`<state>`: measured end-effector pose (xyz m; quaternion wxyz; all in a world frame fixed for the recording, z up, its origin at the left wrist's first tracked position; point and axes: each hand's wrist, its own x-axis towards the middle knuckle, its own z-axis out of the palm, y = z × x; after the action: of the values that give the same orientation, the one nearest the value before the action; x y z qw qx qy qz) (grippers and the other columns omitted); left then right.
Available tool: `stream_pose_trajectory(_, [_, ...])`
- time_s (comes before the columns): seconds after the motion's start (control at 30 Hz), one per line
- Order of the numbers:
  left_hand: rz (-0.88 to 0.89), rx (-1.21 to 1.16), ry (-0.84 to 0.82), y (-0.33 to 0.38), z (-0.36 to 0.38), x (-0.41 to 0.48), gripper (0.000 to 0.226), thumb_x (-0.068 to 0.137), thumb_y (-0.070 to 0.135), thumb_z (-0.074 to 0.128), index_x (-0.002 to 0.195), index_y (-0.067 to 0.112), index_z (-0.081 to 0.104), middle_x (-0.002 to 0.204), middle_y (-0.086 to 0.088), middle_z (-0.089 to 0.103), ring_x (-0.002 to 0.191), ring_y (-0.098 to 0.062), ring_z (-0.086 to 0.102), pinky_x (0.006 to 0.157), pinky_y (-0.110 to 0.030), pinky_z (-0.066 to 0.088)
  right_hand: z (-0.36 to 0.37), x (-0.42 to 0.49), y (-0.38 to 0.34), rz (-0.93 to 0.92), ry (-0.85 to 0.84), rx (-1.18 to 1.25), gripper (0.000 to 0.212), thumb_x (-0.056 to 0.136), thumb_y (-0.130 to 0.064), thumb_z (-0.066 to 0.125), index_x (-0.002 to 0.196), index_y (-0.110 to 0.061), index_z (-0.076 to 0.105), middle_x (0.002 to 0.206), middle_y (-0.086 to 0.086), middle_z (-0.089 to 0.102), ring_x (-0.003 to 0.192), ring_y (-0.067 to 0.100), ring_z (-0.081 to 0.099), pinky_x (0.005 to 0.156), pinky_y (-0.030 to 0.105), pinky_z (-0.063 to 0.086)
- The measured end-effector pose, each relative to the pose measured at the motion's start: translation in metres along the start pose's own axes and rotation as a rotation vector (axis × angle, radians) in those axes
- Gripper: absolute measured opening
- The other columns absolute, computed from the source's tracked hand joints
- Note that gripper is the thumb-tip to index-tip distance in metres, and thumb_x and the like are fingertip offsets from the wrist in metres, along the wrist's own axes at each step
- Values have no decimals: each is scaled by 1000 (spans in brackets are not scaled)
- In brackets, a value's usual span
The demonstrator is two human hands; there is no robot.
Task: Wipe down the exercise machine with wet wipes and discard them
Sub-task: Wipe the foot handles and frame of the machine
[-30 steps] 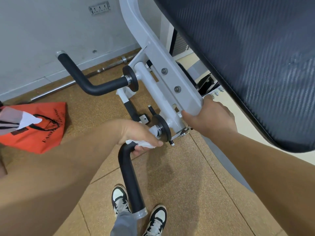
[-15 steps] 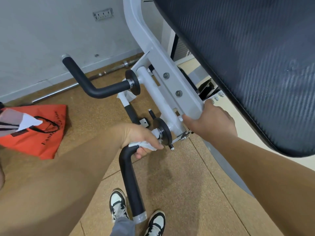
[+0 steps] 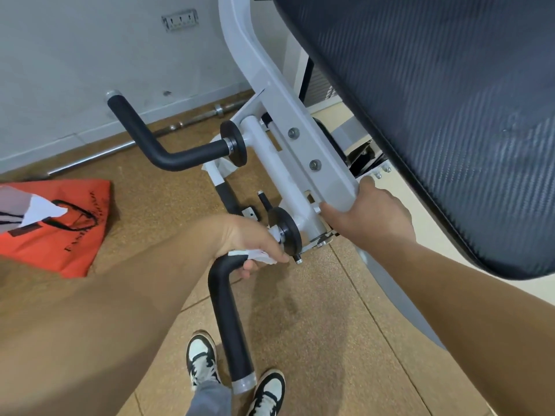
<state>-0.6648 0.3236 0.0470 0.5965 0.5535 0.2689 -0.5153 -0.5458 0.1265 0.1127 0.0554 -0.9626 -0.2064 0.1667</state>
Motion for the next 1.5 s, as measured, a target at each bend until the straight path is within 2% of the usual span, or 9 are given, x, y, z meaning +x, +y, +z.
stream_pose_trajectory(0.23, [106, 1293, 1023, -10, 64, 2, 29, 92, 2, 51, 121, 6, 48, 81, -3, 59, 73, -21, 66, 50, -28, 39, -2, 0, -1, 17, -21, 1, 57, 87, -73, 56, 111, -22, 43, 84, -7, 56, 78, 22, 59, 65, 36, 45])
stream_pose_trajectory(0.33, [231, 723, 652, -3, 32, -1, 9, 88, 15, 59, 80, 13, 59, 62, -4, 57, 52, -18, 56, 48, -25, 40, 0, 0, 1, 19, -19, -2, 57, 87, -74, 56, 111, -23, 44, 86, -7, 57, 80, 23, 60, 66, 36, 45])
stream_pose_trajectory(0.47, [63, -32, 21, -2, 3, -7, 24, 89, 25, 75, 88, 10, 57, 55, -7, 48, 41, -17, 47, 54, -28, 50, 0, 0, 0, 15, -22, 2, 59, 87, -76, 55, 111, -23, 44, 87, -7, 58, 81, 23, 60, 67, 36, 46])
stream_pose_trajectory(0.7, [78, 1212, 1034, -14, 65, 0, 32, 91, 6, 54, 122, 12, 45, 81, 1, 56, 76, -22, 68, 52, -27, 42, -1, 1, 1, 9, -25, 10, 59, 87, -74, 56, 111, -22, 42, 90, -4, 59, 83, 24, 61, 69, 38, 50])
stream_pose_trajectory(0.8, [195, 704, 665, -5, 34, -4, 8, 92, 21, 60, 91, 12, 59, 78, -9, 63, 66, -22, 66, 55, -28, 48, 0, 1, 2, 6, -25, 13, 59, 87, -74, 55, 111, -22, 42, 90, -4, 57, 85, 24, 59, 70, 38, 47])
stream_pose_trajectory(0.93, [37, -4, 141, -2, 9, -13, 36, 86, 28, 79, 104, 3, 62, 68, -15, 55, 44, -18, 48, 54, -28, 51, 1, 3, 2, 2, -15, 19, 58, 87, -73, 56, 111, -23, 42, 92, -4, 58, 85, 25, 57, 71, 37, 44])
stream_pose_trajectory(1.17, [50, 1112, 1026, -20, 62, -1, 39, 93, 9, 55, 128, 14, 41, 89, 0, 62, 85, -25, 71, 56, -30, 45, -2, 2, 1, 4, -35, 22, 60, 87, -76, 53, 112, -23, 42, 93, -4, 57, 86, 24, 58, 72, 37, 48])
stream_pose_trajectory(1.4, [79, 59, 112, -1, 8, -19, 31, 89, 31, 75, 76, 9, 59, 54, -8, 56, 43, -21, 53, 55, -30, 54, -2, -2, -4, 12, 1, -4, 63, 86, -80, 56, 105, -22, 40, 82, -3, 51, 77, 25, 54, 67, 35, 41])
stream_pose_trajectory(1.5, [121, 381, 392, -7, 20, -12, 23, 94, 28, 64, 97, 5, 64, 70, -9, 63, 59, -24, 65, 60, -32, 53, -3, -3, -5, 27, 10, -34, 66, 85, -80, 56, 108, -20, 41, 85, 0, 54, 78, 26, 54, 67, 36, 41])
